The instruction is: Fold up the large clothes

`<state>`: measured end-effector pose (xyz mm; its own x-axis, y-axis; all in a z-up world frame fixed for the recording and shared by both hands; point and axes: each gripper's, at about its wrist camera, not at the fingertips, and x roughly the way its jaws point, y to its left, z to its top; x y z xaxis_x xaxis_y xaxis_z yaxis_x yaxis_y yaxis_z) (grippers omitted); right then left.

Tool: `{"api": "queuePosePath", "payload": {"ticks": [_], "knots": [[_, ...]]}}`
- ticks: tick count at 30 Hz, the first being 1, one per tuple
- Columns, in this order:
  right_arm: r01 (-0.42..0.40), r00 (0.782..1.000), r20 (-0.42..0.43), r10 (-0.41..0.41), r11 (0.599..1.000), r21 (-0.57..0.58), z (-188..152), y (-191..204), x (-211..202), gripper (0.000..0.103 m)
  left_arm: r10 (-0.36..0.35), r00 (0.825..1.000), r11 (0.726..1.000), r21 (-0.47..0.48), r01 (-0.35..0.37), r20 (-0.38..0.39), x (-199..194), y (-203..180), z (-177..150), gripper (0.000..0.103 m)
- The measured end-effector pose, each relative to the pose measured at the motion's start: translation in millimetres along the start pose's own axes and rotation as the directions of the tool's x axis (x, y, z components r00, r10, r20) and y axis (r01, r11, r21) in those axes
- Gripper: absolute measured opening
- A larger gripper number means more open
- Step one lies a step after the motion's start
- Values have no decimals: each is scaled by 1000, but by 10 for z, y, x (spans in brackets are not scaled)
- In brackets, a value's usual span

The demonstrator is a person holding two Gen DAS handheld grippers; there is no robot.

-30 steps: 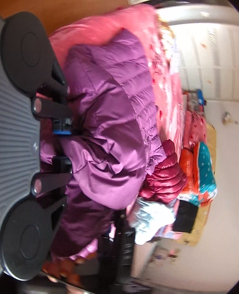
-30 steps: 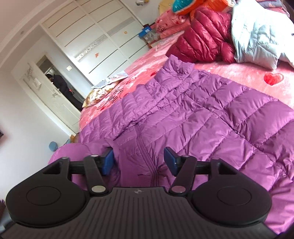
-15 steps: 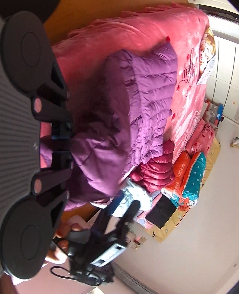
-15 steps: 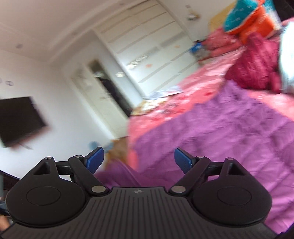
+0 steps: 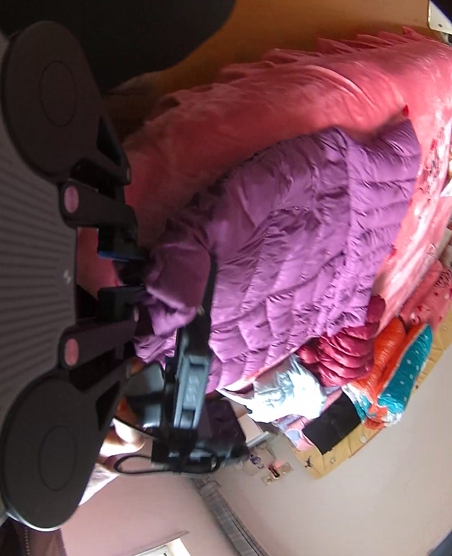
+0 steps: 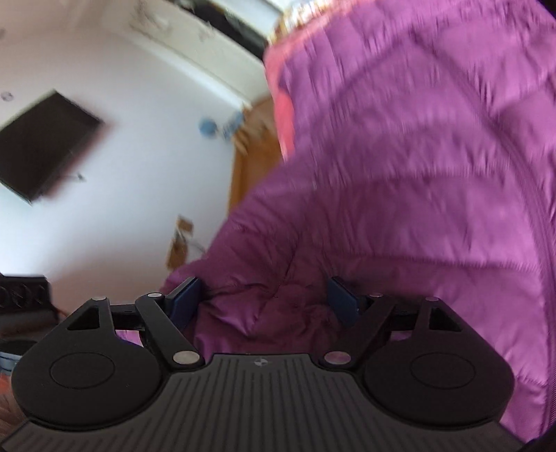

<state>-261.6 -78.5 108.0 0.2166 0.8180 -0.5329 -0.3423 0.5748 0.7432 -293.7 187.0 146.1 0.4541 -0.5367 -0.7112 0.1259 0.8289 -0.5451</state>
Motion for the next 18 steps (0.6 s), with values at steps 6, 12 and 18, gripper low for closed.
{"api": "queuePosePath", "payload": {"ticks": [6, 12, 18], "knots": [[102, 989, -97, -112, 989, -104, -24, 2, 303, 101, 10, 1000, 1000, 0, -10, 6, -89, 39, -29, 17], [134, 984, -98, -150, 979, -153, 20, 85, 368, 100, 17, 998, 999, 27, -19, 55, -139, 47, 45, 35], [66, 986, 158, -59, 997, -39, 131, -16, -410, 103, 50, 993, 998, -35, -46, 110, -163, 225, 200, 61]]}}
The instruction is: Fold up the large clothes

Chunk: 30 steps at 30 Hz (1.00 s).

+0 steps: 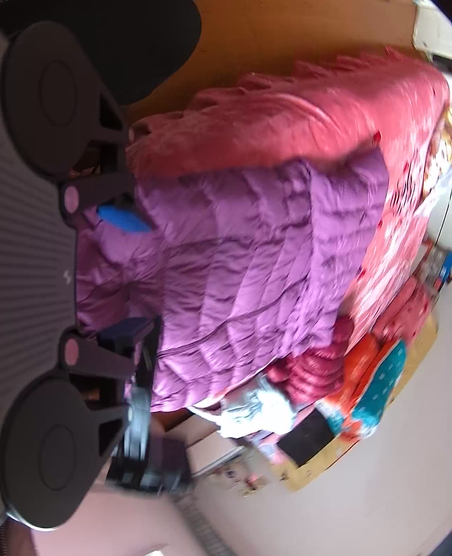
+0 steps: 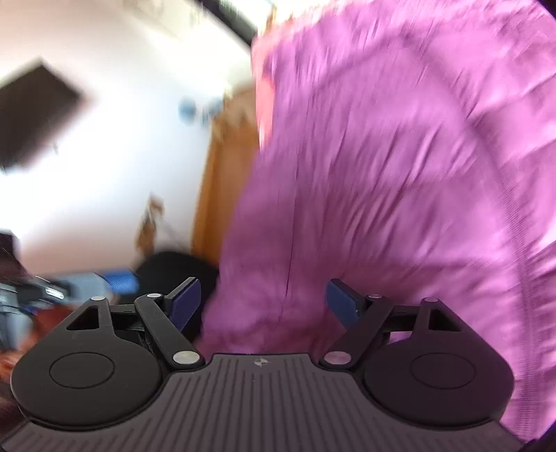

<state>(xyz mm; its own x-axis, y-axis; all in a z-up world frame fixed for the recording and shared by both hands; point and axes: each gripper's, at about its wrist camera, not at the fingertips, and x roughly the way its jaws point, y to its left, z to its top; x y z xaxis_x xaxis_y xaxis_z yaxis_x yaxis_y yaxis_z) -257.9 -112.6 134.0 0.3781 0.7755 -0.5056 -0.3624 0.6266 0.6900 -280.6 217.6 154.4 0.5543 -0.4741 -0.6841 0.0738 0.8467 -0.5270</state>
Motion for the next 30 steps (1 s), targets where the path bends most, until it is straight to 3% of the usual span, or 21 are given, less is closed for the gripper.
{"api": "queuePosePath", "payload": {"ticks": [2, 5, 8, 11, 13, 17, 21, 27, 30], "knots": [[18, 991, 130, -22, 999, 32, 71, -116, -351, 103, 11, 1000, 999, -37, -11, 5, 43, 83, 33, 69], [143, 945, 286, -159, 987, 77, 102, -376, -896, 103, 32, 999, 995, -96, -34, -19, 183, 208, 60, 73], [315, 862, 381, -334, 942, 114, 87, -650, -1305, 103, 50, 997, 986, -156, -59, -58, 328, 333, 60, 77], [508, 764, 407, -501, 856, 100, 6, -951, -1586, 103, 36, 994, 975, -214, -58, -106, 464, 451, 43, 78], [560, 734, 395, -553, 821, 109, -47, -1147, -1679, 103, 16, 991, 969, -243, -49, -135, 552, 505, 38, 78], [571, 710, 373, -597, 798, 192, -100, -1587, -1761, 103, 15, 984, 964, -257, -61, -176, 698, 540, 1, 78], [545, 714, 338, -614, 789, 282, -121, -1888, -1768, 103, -3, 978, 962, -268, -54, -207, 815, 579, -15, 78], [531, 742, 325, -586, 810, 249, -77, -1959, -1740, 103, -13, 963, 957, -283, -66, -269, 1001, 615, -64, 78], [574, 721, 305, -622, 783, 241, 36, -2053, -1703, 103, -25, 955, 958, -280, -61, -296, 1089, 614, -81, 78]]}}
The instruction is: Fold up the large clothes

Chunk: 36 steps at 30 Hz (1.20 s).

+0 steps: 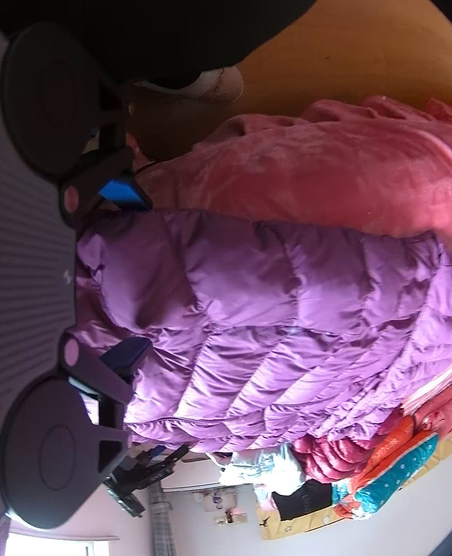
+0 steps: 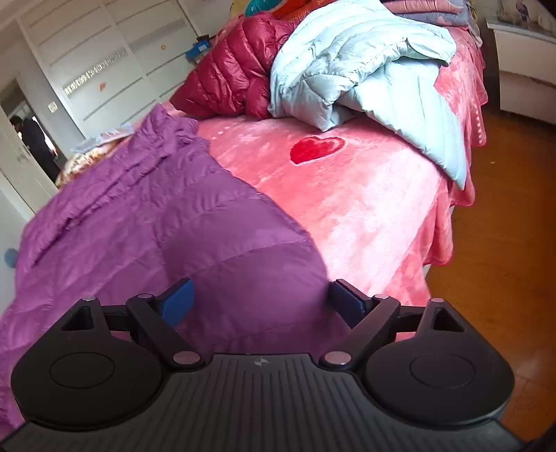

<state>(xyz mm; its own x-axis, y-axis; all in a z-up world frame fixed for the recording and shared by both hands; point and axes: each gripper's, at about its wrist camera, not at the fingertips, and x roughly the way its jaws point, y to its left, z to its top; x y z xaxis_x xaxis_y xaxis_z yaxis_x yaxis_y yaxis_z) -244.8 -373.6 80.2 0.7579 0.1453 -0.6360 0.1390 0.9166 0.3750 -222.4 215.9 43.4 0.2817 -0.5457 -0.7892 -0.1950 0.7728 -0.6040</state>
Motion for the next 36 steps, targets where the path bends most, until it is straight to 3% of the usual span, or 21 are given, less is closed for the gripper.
{"api": "queuePosePath", "payload": {"ticks": [5, 8, 12, 16, 18, 20, 26, 31, 34, 36], "knots": [[-49, 997, -54, 52, 997, 59, -12, -155, 114, 103, 9, 998, 1000, -6, -9, -55, 153, 21, 15, 78], [-122, 986, -95, 134, 985, 119, -69, -217, 179, 103, 8, 997, 1000, -12, -9, -73, 211, 17, 24, 78], [-154, 981, -96, 171, 975, 161, -107, -226, 147, 103, -7, 996, 1000, 17, 9, -88, 261, -40, 28, 76], [-121, 983, -121, 139, 982, 147, -64, -125, 94, 81, -27, 995, 998, 57, 32, -93, 267, -105, 20, 62], [-115, 981, -138, 133, 985, 131, -21, -48, 74, 60, -39, 995, 996, 75, 46, -95, 265, -130, 16, 51], [-112, 978, -163, 127, 989, 99, 31, 42, 64, 48, -58, 994, 993, 95, 67, -97, 256, -165, 12, 41], [-175, 963, -188, 191, 980, 99, 190, 197, -20, 28, -154, 984, 976, 139, 166, -91, 213, -222, 47, 23], [-233, 959, -135, 250, 963, 135, 354, 297, -124, 21, -268, 961, 954, 124, 274, -61, 171, -248, 113, 18], [-293, 944, -92, 316, 934, 204, 459, 336, -138, 19, -366, 930, 926, 89, 367, -29, 144, -278, 188, 17], [-350, 925, -49, 376, 896, 274, 538, 348, -139, 18, -435, 900, 899, 60, 434, 2, 118, -304, 266, 16]]}}
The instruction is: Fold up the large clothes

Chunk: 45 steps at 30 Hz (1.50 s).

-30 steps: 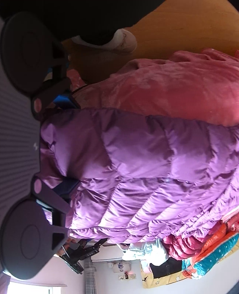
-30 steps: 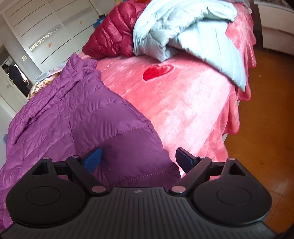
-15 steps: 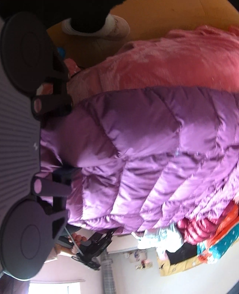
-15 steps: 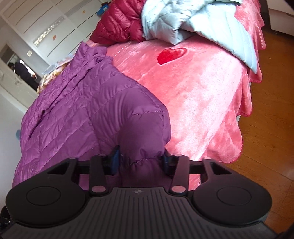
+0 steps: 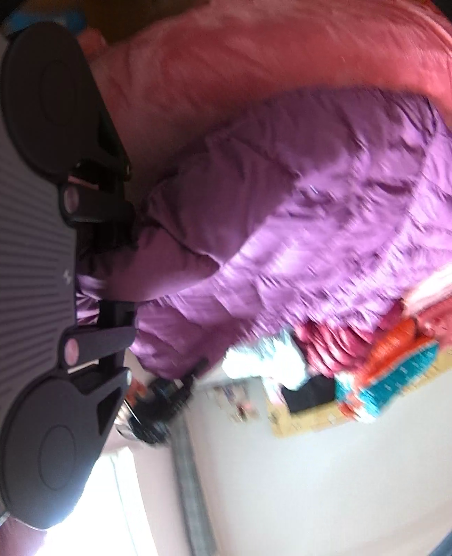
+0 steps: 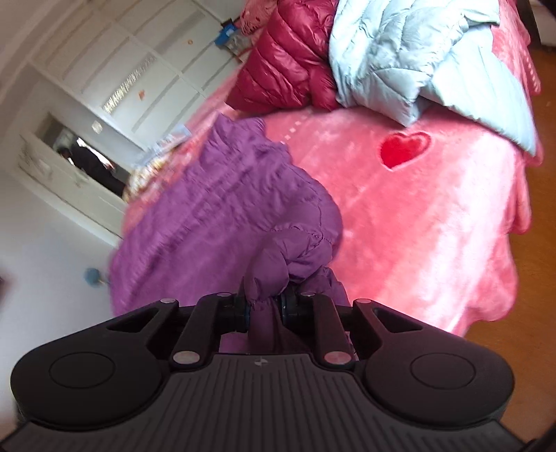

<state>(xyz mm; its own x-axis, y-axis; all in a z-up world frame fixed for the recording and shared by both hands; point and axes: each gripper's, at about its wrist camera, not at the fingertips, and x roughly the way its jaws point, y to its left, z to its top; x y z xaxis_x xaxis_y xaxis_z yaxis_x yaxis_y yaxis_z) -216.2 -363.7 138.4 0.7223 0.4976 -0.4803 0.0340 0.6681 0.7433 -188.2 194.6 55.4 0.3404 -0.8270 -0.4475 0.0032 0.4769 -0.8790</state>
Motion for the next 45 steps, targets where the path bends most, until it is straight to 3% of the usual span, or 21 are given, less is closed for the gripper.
{"api": "queuePosePath", "payload": {"ticks": [5, 9, 15, 18, 22, 27, 29, 37, 40, 43, 45], "knots": [[-152, 987, 71, 144, 979, 135, 160, 128, 123, 17, -145, 984, 989, -5, 147, 106, -29, -139, 325, 16], [-232, 969, 139, 206, 951, 202, 346, 222, 270, 17, -247, 946, 968, 2, 252, 213, -57, -223, 671, 16], [-336, 928, 253, 274, 908, 249, 813, 479, 634, 17, -339, 851, 931, 15, 364, 401, -198, -177, 1341, 16], [-385, 905, 288, 312, 889, 249, 1077, 661, 908, 17, -353, 789, 910, -11, 414, 503, -225, -17, 1671, 16], [-354, 910, 297, 289, 914, 195, 1377, 945, 1347, 17, -338, 710, 885, -48, 463, 618, -232, 238, 1987, 16], [-278, 926, 306, 220, 947, 161, 1655, 1121, 1937, 17, -297, 652, 858, -104, 502, 698, -187, 564, 2288, 16], [-244, 934, 308, 184, 955, 171, 1723, 1154, 2226, 17, -280, 642, 854, -120, 506, 714, -224, 705, 2360, 16], [-95, 958, 284, 42, 980, 177, 1791, 1193, 3035, 19, -203, 643, 831, -217, 512, 738, -277, 1090, 2477, 16], [-69, 958, 285, 14, 981, 182, 1774, 1145, 3140, 30, -201, 643, 838, -210, 504, 739, -322, 1083, 2518, 18], [-83, 955, 296, 24, 979, 187, 1767, 1133, 3187, 48, -212, 633, 853, -175, 492, 745, -409, 1033, 2536, 24], [-84, 950, 310, 26, 981, 177, 1779, 1160, 3182, 65, -222, 623, 864, -145, 483, 750, -440, 1013, 2591, 33]]}}
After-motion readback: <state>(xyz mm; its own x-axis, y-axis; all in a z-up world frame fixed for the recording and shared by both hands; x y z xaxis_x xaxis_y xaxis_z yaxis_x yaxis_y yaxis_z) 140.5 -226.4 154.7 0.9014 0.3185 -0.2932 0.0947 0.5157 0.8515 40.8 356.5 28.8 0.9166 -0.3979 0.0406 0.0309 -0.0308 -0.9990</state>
